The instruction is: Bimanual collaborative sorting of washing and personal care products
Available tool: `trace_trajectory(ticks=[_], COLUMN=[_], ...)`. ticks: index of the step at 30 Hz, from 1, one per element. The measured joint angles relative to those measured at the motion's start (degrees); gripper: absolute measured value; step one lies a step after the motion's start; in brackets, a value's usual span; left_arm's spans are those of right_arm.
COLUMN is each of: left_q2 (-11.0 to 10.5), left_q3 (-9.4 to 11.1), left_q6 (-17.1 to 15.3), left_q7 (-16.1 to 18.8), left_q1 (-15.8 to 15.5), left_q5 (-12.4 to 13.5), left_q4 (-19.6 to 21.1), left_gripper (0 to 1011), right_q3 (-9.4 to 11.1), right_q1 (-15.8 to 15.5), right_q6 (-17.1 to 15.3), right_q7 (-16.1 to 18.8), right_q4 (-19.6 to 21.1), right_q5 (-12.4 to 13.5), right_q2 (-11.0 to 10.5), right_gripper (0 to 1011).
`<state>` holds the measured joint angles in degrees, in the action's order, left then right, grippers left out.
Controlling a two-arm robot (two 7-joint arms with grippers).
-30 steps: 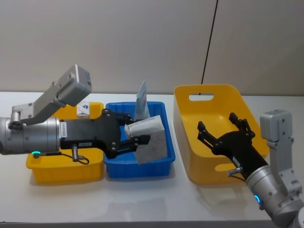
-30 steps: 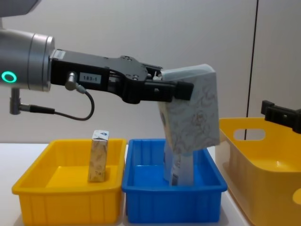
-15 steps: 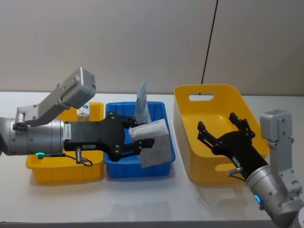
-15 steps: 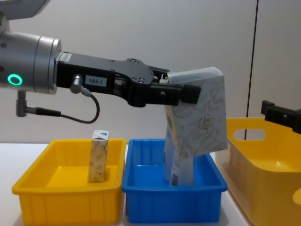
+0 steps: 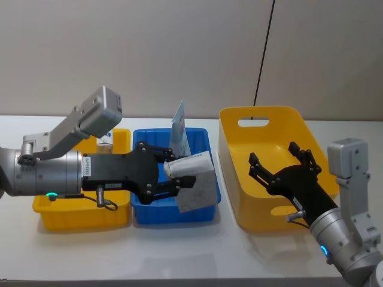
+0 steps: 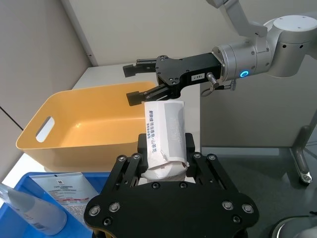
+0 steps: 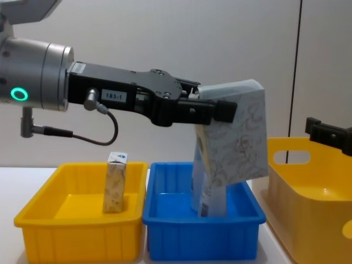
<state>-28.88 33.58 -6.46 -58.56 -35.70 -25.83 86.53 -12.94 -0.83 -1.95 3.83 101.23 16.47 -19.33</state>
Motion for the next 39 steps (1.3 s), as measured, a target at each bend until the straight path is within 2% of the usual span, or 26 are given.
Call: trace_trajectory(ticks=[11, 17, 28, 39], left_q2=[0.06, 0.08, 0.07, 0.07], left_q3=[0.09, 0.12, 0.15, 0.15], left_q6=[0.08, 0.08, 0.08, 0.07], left_q7=[-0.09, -0.11, -0.12, -0.12], left_q1=[-0.06, -0.08, -0.09, -0.08], left_q5=[-0.04, -0.04, -0.03, -0.03], left_q4=[-0.08, -0.08, -0.09, -0.08], left_gripper=[360, 360, 360, 360], right_q3=[0.02, 0.12, 0.78, 1.21], right_q1=[0.01, 0.21, 0.84, 1.73], right_q6=[0.04, 0.6, 2.68, 4.17], right_q7=[0.2, 1.82, 9.03, 18.7], right_q4=[-0.01, -0.21, -0.64, -1.04], right_q5=[0.0, 0.33, 3.34, 7.35], right_q2=[-0.04, -0.6, -3.21, -7.59], right_gripper=[1002, 1002, 1002, 1002])
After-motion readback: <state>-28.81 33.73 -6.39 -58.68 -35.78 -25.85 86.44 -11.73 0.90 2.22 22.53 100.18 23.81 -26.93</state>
